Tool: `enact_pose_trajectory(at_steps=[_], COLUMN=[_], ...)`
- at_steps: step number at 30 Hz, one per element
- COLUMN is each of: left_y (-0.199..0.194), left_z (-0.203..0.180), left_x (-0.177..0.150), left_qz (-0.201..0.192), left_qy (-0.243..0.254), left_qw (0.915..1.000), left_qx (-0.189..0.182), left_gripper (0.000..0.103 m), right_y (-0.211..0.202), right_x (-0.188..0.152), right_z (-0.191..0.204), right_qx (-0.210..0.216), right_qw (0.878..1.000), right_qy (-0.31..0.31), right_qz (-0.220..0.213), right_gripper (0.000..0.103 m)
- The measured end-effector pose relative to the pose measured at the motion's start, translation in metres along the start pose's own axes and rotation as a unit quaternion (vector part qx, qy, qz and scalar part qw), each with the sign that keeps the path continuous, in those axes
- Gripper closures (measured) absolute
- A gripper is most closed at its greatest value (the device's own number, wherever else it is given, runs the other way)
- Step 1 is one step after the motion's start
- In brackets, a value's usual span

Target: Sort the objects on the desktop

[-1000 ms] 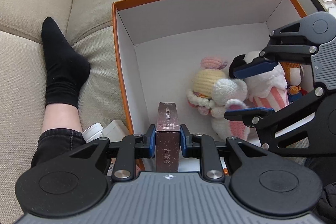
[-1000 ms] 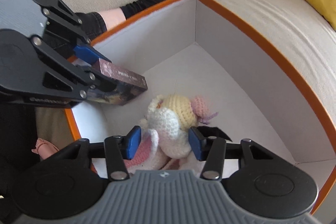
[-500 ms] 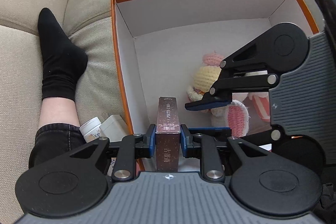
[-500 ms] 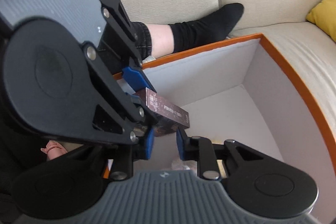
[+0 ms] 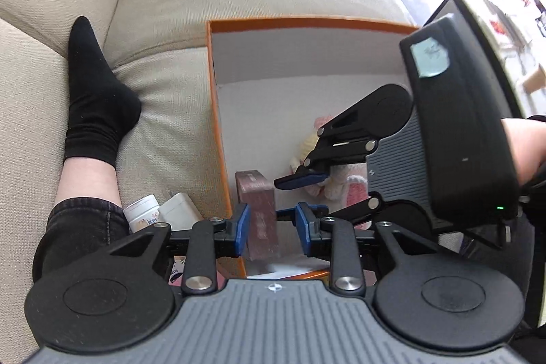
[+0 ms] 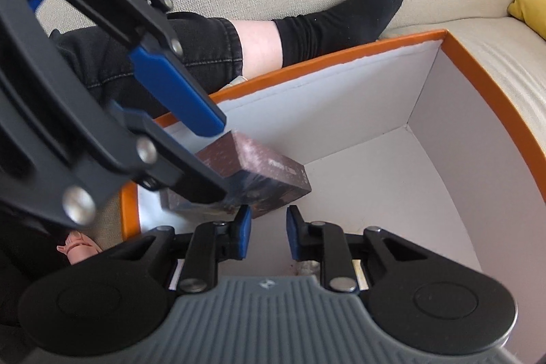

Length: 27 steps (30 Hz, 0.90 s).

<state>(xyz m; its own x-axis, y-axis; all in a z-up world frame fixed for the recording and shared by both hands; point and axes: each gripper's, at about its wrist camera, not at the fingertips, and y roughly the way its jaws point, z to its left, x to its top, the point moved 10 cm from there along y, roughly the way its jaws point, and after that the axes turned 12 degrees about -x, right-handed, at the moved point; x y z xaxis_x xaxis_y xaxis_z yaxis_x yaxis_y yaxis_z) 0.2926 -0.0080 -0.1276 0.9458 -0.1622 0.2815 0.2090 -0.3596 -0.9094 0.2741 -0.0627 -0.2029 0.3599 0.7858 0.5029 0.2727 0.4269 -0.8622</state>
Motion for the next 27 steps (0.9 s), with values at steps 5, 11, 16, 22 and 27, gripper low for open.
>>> enact_pose_trajectory(at_steps=[5, 11, 16, 22, 27], left_y=[-0.018, -0.021, -0.016, -0.014, -0.014], left_z=[0.007, 0.021, 0.026, 0.027, 0.027], left_x=[0.0, -0.009, -0.024, -0.033, -0.033], left_qz=[-0.059, -0.084, -0.091, -0.103, -0.105], left_qy=[-0.027, -0.06, -0.081, -0.092, -0.096], left_qw=[0.9976, 0.9939, 0.9905, 0.987, 0.9854], left_qx=[-0.025, -0.039, -0.064, -0.082, -0.094], left_gripper=[0.069, 0.069, 0.069, 0.069, 0.069], right_y=[0.006, 0.012, 0.019, 0.018, 0.017], right_x=[0.005, 0.011, 0.014, 0.017, 0.016], right_z=[-0.003, 0.001, 0.007, 0.021, 0.027], right_qx=[-0.026, -0.036, -0.014, -0.005, 0.006], right_qw=[0.999, 0.992, 0.983, 0.967, 0.96], right_qy=[-0.043, -0.123, -0.183, -0.253, -0.281], right_qz=[0.008, 0.016, 0.012, -0.008, -0.005], right_gripper=[0.057, 0.041, 0.042, 0.044, 0.044])
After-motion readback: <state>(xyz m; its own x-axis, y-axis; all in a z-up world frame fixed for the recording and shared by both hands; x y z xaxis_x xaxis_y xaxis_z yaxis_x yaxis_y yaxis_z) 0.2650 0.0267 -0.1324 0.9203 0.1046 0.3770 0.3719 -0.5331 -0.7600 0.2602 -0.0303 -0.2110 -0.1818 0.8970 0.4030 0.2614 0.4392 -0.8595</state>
